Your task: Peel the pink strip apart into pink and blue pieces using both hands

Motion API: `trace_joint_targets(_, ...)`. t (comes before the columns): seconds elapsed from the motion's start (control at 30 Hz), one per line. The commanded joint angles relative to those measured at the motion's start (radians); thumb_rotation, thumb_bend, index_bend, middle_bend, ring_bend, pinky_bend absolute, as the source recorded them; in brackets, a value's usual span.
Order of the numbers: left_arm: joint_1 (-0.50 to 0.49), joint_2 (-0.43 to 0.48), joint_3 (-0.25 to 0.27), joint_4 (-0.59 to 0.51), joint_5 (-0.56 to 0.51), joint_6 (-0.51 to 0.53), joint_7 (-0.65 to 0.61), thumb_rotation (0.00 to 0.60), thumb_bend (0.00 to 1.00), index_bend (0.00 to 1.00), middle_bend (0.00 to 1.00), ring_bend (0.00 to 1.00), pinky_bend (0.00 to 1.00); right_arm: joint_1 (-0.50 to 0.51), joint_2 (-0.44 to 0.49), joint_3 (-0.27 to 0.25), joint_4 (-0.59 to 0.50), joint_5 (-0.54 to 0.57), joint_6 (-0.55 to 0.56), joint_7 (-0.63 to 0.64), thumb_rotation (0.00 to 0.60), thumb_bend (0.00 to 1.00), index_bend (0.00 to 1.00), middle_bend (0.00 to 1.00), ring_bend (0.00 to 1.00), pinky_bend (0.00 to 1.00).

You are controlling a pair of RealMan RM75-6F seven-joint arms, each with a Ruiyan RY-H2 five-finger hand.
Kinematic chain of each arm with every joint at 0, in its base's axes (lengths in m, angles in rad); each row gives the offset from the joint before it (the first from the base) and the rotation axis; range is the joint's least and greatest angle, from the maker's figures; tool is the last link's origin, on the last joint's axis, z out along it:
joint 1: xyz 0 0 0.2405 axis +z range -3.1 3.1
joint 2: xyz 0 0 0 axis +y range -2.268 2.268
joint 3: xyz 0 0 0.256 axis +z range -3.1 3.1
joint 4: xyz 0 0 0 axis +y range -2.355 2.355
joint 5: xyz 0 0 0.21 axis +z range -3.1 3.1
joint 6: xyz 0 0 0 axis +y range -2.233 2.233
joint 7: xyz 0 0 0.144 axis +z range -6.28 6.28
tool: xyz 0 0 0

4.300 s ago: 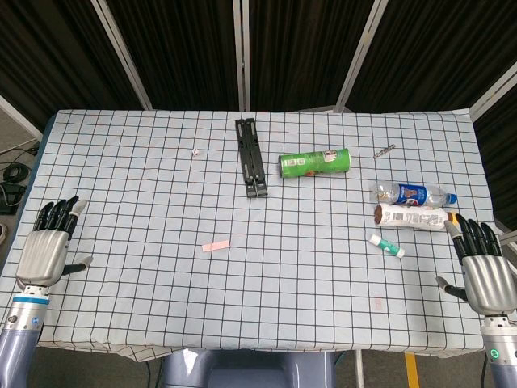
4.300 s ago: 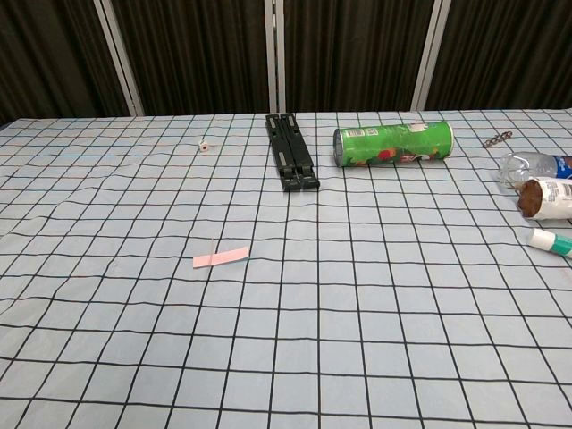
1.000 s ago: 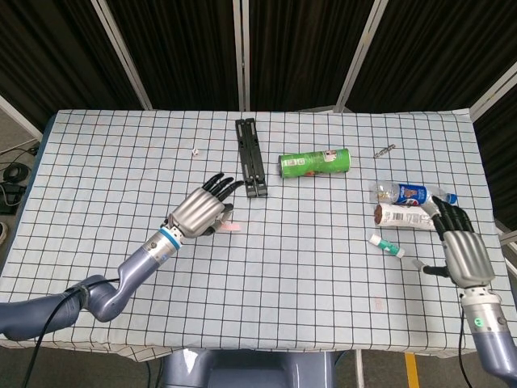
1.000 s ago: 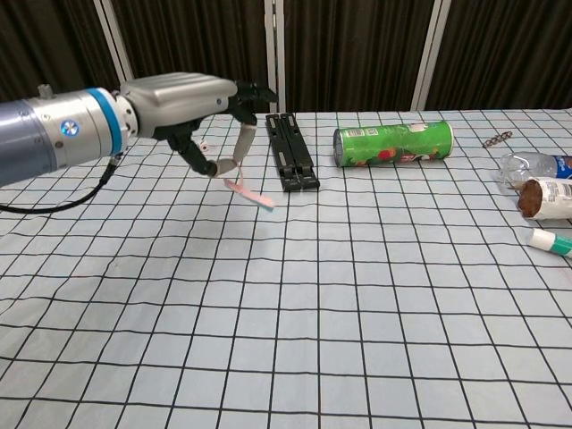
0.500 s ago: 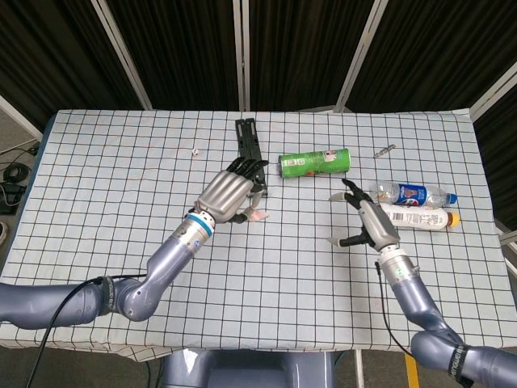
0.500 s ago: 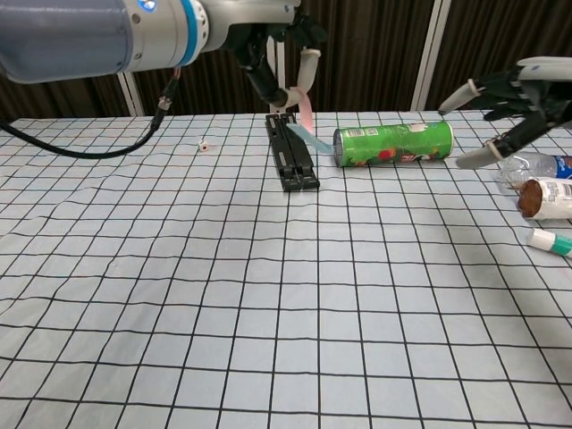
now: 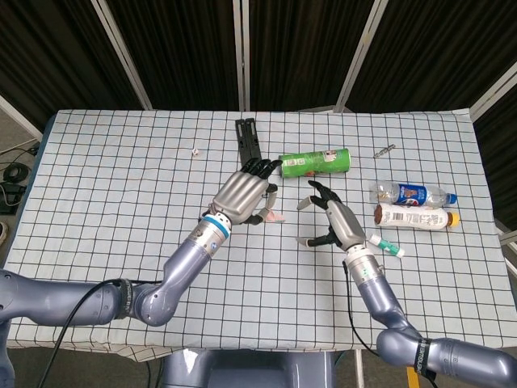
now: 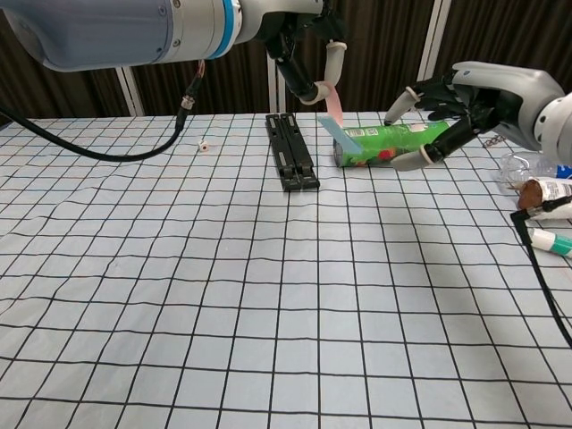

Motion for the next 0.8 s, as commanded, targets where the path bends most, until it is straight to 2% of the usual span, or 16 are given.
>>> trace_joint_targets(0.03, 0.004, -0.022, -0.008, 0.018, -0.013, 0.006, -0.048, 0.600, 0.56, 0.91, 0.00, 0.00, 0.00, 0.004, -0.046, -0.001, 0.023, 0.002, 0.043, -0.019, 0.600, 0.01, 0.46, 0.06, 0.00, 0.00)
trace_joint_targets(0.37, -0.005, -0.048, -0.020, 0.035, -0.039, 0.017, -0.105, 0.600, 0.56, 0.92, 0.00, 0.00, 0.00, 0.008, -0.086, -0.002, 0.045, 0.006, 0.061, -0.030, 0.600, 0.02, 0.48, 0.07, 0.00, 0.00)
trace_joint_targets(0.8, -0.021, -0.084, -0.023, 0.052, -0.051, 0.035, -0.132, 0.600, 0.56, 0.92, 0.00, 0.00, 0.00, 0.008, -0.109, 0.000, 0.052, 0.011, 0.070, -0.039, 0.600, 0.13, 0.51, 0.07, 0.00, 0.00)
